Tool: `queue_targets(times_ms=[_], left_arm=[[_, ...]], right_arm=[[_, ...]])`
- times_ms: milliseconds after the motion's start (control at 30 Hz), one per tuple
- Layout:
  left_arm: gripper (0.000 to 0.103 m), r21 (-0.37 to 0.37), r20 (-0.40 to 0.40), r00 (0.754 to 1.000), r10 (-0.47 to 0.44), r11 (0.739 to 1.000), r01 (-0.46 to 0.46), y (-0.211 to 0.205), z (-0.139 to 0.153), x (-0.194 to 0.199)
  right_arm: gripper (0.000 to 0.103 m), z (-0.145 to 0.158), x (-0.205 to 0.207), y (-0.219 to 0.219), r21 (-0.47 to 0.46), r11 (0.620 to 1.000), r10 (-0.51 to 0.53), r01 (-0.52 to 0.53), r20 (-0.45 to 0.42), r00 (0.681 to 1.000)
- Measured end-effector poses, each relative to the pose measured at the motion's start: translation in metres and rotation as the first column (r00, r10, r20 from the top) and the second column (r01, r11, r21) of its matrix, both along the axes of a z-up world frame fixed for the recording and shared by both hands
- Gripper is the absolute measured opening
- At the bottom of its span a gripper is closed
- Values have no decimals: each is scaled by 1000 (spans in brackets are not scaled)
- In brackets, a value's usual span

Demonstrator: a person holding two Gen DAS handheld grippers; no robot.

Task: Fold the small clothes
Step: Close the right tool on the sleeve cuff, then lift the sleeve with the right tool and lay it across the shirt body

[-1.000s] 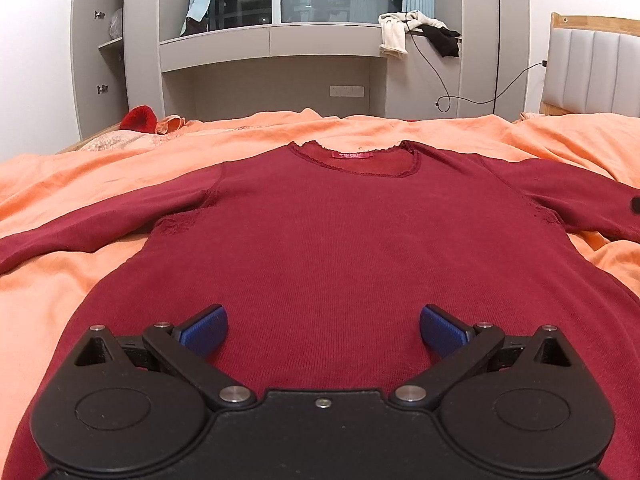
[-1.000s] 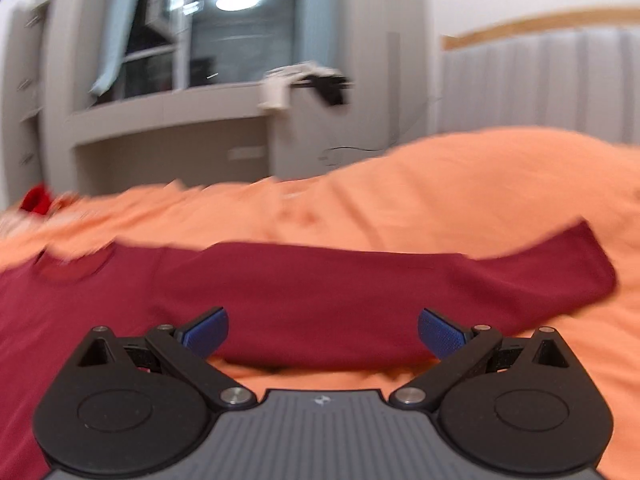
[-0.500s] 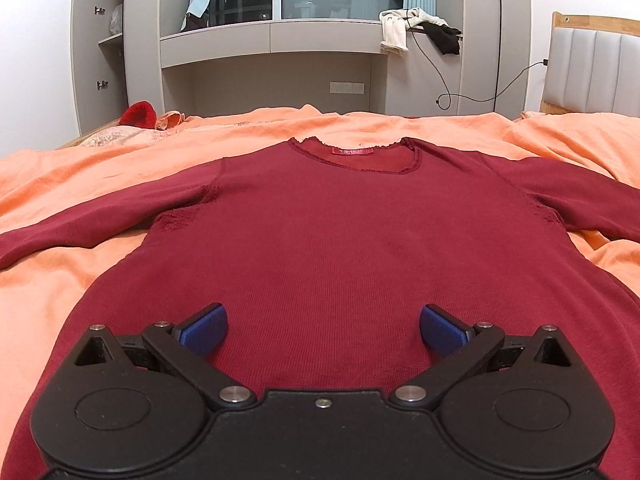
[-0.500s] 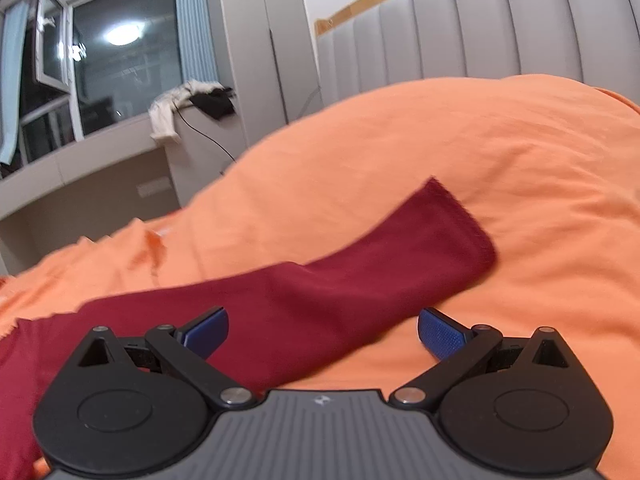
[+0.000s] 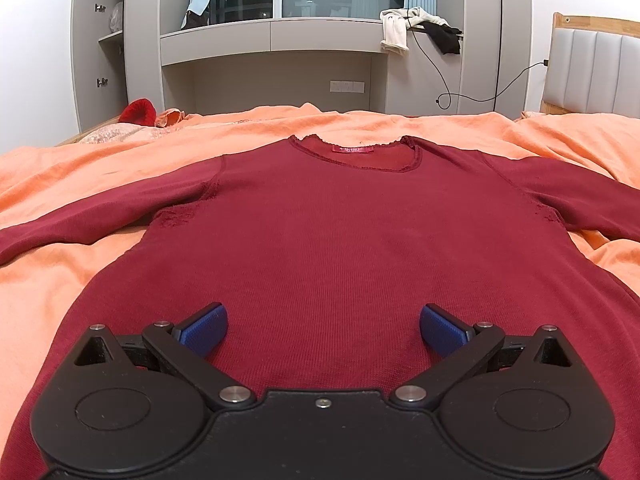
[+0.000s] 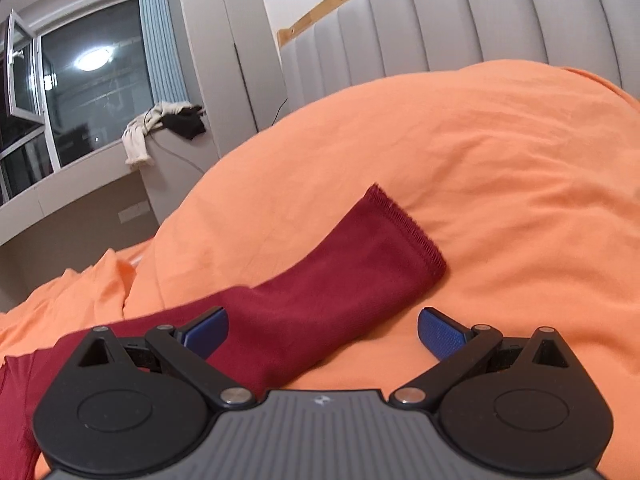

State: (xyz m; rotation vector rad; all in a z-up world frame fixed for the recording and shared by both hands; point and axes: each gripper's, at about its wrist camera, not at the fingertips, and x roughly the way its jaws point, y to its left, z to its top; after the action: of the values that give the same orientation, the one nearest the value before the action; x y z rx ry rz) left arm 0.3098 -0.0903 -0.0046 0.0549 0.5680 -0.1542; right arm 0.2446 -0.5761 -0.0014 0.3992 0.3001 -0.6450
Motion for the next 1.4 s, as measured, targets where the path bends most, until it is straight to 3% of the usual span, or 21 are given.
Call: queue_targets(times_ms=[167,367,400,467,500,533,633,900,1100,1233,1400], left_arm=[[102,3,1,1000,0,1000,0,1,0,0],[102,3,1,1000,0,1000,0,1,0,0],[102,2,1,1000,0,1000,0,1,0,0],[102,2,1,1000,0,1000,0,1,0,0],[102,1,1,1000,0,1000,0,1,-1,-1],[102,2,1,1000,0,1000,0,1,0,0],[102,2,3,1000,1,1000,-1,0,-1,-1],[102,-20,26,999,22,1000,-21,6,4,-7],[102,-77,69,995,67,995,-61,20,25,-10],[102,-97,83,991,103,991,-95,31,42,-9],[102,-130,71,980,185,976,-175,57,54,-4]], right_arm=[[100,-2,8,-10,-18,997,-79,78,-15,997],[81,-2,9,-14,-36,986,-166,166,-20,986],[73,-3,9,-15,-33,985,-169,169,-11,986],[49,-5,6,-17,-19,985,-173,173,5,985],[32,-6,6,-18,-5,986,-166,166,7,986],[23,-6,7,-20,5,988,-155,155,9,988],[13,-2,8,-16,-12,992,-128,128,25,991],[10,29,13,28,-122,992,3,11,111,994],[10,62,23,88,-231,964,171,-132,156,973],[10,85,37,149,-346,906,309,-245,142,940],[9,106,67,232,-429,808,491,-403,112,864]])
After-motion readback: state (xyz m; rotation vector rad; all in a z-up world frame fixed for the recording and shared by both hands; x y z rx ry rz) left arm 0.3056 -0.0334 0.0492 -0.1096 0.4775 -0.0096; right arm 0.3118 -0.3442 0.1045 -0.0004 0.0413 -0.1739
